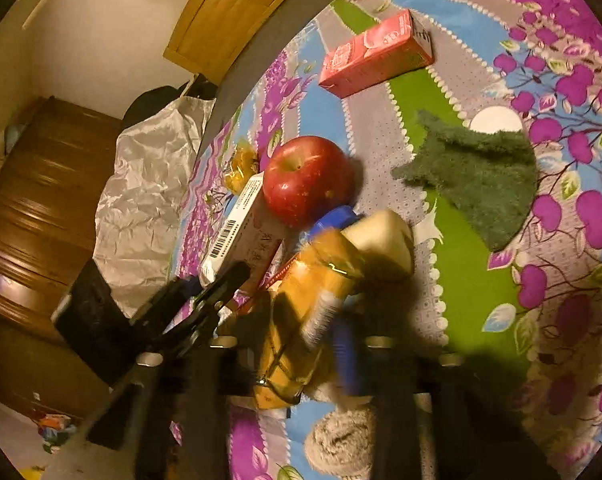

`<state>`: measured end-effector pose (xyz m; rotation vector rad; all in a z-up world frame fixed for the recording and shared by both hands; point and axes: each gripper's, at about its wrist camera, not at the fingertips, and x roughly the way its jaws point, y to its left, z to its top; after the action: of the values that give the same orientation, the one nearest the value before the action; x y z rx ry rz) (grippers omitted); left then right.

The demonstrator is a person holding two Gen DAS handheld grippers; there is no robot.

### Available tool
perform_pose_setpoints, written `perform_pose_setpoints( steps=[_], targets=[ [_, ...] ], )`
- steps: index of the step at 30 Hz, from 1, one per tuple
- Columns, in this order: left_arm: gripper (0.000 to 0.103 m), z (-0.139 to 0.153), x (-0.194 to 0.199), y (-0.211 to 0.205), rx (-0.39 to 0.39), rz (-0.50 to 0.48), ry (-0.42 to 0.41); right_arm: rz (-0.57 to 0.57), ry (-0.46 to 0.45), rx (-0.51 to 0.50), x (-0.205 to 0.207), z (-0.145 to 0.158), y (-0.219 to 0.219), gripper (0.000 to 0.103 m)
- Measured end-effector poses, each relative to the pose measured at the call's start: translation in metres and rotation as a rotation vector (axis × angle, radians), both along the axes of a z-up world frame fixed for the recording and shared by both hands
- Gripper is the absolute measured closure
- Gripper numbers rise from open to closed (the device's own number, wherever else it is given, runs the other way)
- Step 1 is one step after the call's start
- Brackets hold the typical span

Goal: Collect trash
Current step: 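Grasp the white barcode box with the left tool while the right tool grasps the gold foil bag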

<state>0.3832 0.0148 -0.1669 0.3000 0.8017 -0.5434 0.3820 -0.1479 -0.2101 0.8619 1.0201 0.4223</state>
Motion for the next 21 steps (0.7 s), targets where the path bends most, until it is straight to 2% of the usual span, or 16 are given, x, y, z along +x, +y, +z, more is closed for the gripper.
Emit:
perform_pose_setpoints(
  steps=[2,5,11,17,21],
  targets=[
    [0.091,0.004,0.0,0.007,-0.025,0.029,-0.005,0.0,-0.014,0.045,-0.001,0.003,-0.003,0.087],
    [0.093,0.021,-0.008,0.019,-0.057,0.088,-0.049,-0.001,-0.043,0.084,-0.005,0.014,-0.009,0.088],
    [0.095,0.072,-0.039,0.032,-0.104,0.122,-0.144,0.0,-0.121,0.144,-0.027,0.051,-0.023,0.089],
    [0.095,0.108,-0.08,0.021,-0.126,0.117,-0.205,0.023,-0.223,0.109,-0.071,0.104,-0.032,0.089],
    [0.095,0.124,-0.111,0.004,-0.146,0.099,-0.223,0.01,-0.302,0.041,-0.109,0.143,-0.048,0.089]
  ],
)
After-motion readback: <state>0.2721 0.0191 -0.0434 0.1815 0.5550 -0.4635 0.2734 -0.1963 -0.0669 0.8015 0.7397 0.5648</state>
